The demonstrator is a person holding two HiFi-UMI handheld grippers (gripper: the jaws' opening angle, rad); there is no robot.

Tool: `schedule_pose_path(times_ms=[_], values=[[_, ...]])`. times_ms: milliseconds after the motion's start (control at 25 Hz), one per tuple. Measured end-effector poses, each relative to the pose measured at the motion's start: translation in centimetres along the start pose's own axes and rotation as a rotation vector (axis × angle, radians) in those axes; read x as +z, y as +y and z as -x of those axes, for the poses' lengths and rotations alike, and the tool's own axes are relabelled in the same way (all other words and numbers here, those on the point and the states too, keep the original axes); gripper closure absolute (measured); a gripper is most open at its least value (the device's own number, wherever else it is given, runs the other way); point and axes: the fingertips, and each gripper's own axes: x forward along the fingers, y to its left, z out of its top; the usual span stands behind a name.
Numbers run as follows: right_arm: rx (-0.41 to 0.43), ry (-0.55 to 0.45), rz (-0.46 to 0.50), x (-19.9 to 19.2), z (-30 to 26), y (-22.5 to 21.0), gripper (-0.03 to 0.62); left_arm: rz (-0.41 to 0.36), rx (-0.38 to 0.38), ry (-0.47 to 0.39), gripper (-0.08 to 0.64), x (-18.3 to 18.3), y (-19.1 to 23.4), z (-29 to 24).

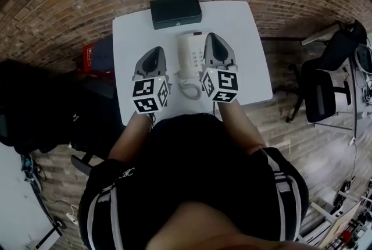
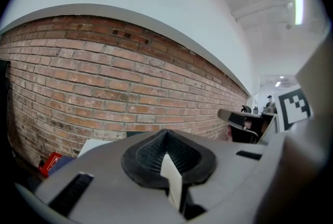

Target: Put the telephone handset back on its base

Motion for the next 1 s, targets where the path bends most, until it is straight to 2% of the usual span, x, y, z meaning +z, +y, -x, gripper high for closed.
schedule_pose_path(times_ms=[120, 440, 1000], values=[[-0.020, -0.027, 0.018, 0.7, 1.2, -0.8, 0.594, -0.012, -0.023, -0.005, 0.558, 0.4, -1.0, -0.5], [-0.045, -0.007, 0.010, -0.3, 2.1, -1.8, 0.594, -0.034, -0.069, 0.009, 0.558, 0.4, -2.7, -1.0], [-0.013, -0.013, -0.009, -0.1, 1.9, -0.7, 0.594, -0.034, -0.070, 0.005, 0.558, 0.7, -2.5, -0.5]])
